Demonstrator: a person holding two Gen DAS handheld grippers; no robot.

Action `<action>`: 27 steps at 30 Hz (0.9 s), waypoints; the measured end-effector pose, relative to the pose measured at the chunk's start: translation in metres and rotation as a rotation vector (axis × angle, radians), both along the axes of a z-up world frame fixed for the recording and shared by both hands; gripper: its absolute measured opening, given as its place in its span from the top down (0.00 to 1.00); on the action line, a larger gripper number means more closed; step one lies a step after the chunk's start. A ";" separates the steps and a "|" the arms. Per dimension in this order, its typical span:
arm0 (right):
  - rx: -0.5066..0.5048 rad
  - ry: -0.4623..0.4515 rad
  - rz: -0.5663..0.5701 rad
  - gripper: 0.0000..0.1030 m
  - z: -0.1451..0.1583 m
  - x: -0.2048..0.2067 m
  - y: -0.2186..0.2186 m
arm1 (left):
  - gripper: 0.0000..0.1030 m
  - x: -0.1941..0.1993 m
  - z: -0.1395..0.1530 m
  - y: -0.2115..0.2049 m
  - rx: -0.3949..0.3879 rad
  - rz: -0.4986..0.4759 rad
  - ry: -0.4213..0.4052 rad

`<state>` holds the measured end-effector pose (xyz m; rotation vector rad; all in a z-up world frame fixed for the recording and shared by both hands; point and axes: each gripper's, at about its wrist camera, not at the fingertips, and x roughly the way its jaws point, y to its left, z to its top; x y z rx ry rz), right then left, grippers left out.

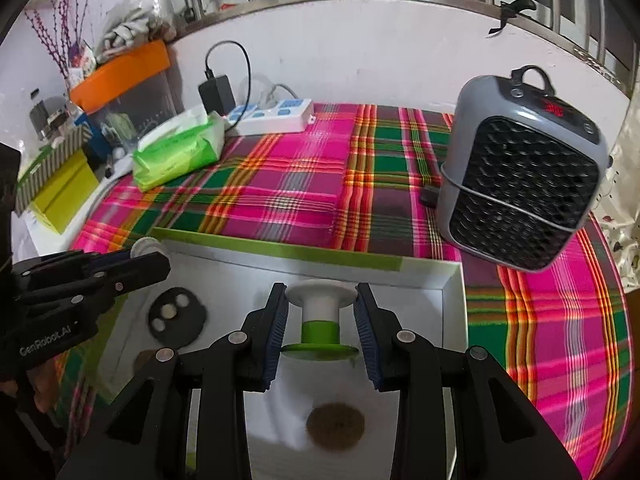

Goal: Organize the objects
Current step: 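Carry the white cylinder into the box with the left tool while the right tool carries the spool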

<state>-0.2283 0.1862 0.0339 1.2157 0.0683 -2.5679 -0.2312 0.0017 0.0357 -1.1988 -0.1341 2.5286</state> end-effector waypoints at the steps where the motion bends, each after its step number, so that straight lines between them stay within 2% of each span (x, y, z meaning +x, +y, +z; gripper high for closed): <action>1: 0.008 -0.004 -0.003 0.66 -0.002 -0.004 0.000 | 0.84 -0.001 -0.001 0.000 -0.002 0.001 -0.002; 12: 0.058 -0.036 -0.040 0.66 -0.014 -0.020 0.008 | 0.84 -0.013 -0.018 0.002 -0.010 0.003 -0.034; 27: 0.096 -0.086 -0.063 0.66 -0.020 -0.030 0.006 | 0.84 -0.015 -0.017 0.005 -0.047 -0.003 -0.040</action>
